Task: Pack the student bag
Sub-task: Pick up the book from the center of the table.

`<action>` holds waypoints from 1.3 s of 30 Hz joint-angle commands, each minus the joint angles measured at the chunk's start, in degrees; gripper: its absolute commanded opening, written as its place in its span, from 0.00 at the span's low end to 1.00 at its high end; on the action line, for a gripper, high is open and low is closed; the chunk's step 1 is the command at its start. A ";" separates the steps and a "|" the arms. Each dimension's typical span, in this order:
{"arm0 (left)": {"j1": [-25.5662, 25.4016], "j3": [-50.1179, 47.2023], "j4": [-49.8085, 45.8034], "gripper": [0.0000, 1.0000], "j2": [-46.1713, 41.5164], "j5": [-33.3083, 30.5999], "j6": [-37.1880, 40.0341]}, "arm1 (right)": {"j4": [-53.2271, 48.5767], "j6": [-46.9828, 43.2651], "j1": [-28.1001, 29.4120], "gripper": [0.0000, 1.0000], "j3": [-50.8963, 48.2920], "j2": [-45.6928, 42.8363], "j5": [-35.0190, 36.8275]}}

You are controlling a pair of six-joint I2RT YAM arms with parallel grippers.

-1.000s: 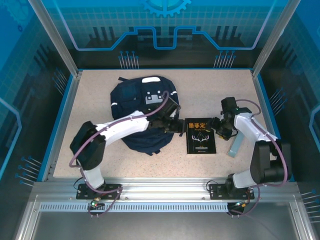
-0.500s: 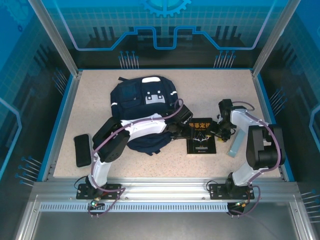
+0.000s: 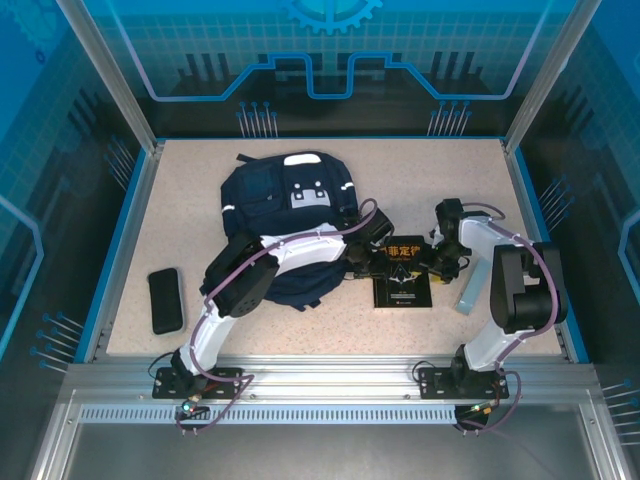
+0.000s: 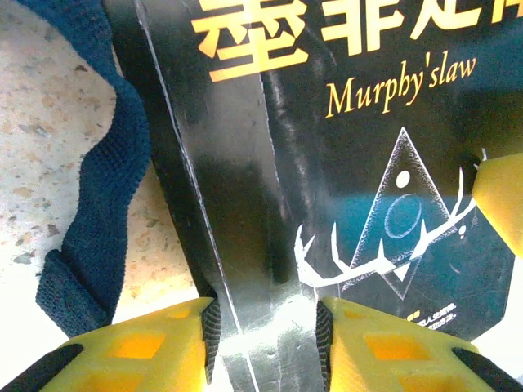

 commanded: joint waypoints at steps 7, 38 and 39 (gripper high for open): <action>-0.30 0.51 -3.69 0.37 4.05 -0.71 2.45 | -3.02 -1.97 3.50 0.49 1.16 -1.13 -6.64; 6.10 -1.21 -1.67 0.75 -12.50 3.88 6.06 | -11.52 -1.47 4.14 0.00 9.66 -21.60 -9.25; 7.05 -1.97 -1.21 0.78 -13.21 5.55 5.50 | -11.34 -1.52 4.07 0.00 10.34 -21.91 -10.46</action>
